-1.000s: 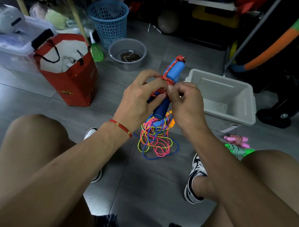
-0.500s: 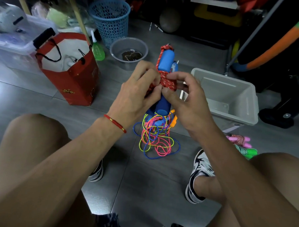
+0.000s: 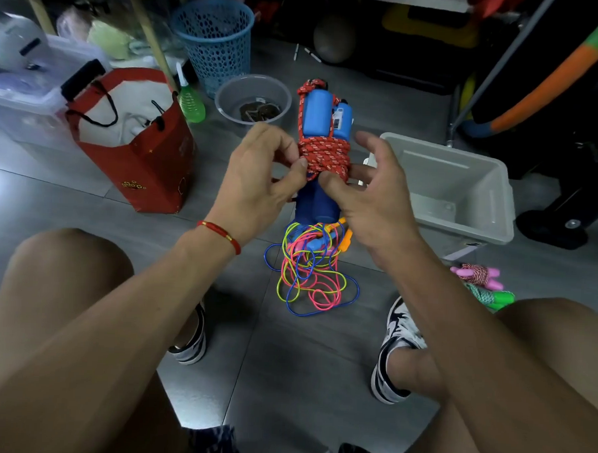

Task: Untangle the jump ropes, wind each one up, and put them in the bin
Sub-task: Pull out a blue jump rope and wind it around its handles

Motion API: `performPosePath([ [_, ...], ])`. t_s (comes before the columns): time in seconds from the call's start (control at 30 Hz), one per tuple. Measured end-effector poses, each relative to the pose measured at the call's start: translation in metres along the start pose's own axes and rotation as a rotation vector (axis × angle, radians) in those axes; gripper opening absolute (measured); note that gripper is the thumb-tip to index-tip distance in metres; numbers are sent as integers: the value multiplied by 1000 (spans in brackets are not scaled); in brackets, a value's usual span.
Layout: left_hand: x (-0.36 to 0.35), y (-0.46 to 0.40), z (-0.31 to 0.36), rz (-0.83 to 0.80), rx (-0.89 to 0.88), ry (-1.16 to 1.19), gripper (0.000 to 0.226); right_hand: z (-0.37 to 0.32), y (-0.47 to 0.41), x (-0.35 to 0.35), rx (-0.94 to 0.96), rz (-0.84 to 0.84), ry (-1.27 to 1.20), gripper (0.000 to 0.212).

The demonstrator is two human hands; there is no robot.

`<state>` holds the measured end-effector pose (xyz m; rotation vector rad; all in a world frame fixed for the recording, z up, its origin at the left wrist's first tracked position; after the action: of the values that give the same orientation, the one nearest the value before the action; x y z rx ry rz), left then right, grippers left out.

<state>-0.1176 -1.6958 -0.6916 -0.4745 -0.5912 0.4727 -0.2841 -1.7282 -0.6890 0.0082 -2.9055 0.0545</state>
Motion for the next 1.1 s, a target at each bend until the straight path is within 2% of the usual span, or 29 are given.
performPosePath([
  [0.17, -6, 4, 2, -9, 111, 46, 15, 0, -1, -3, 34, 48, 40, 71],
  [0.37, -7, -1, 9, 62, 123, 8, 11, -1, -1, -2, 60, 58, 24, 70],
  [0.47, -11, -2, 12, 66, 287, 130, 16, -2, -3, -3, 47, 67, 18, 72],
  [0.57, -14, -7, 12, 125, 521, 339, 20, -4, -6, -4, 41, 71, 16, 73],
  [0.67, -19, -11, 14, 141, 667, 409, 18, -2, -10, 0, 15, 81, 15, 75],
  [0.73, -24, -10, 14, 99, 648, 382, 14, 0, -12, 7, -6, 90, 15, 71],
  [0.8, -31, -9, 16, 47, 543, 297, 9, 4, -15, 14, -42, 91, 0, 65],
  [0.9, -43, -7, 20, 11, 420, 216, 15, 7, -20, 23, -149, 61, -44, 60],
  [1.1, -73, -10, 29, -61, 312, 176, 20, 9, -28, 49, -421, 89, -315, 47],
])
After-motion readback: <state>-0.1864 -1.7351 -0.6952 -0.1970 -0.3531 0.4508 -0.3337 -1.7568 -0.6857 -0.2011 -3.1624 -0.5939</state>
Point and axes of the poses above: each hand's wrist, its own y-axis away from the middle knuckle, its own x-axis out of the back of the hand, z = x × y, the point moved 1 cm from there along -y, towards the middle knuckle, and after that the axes turned 9 degrees about z, right-handed, at the moved point
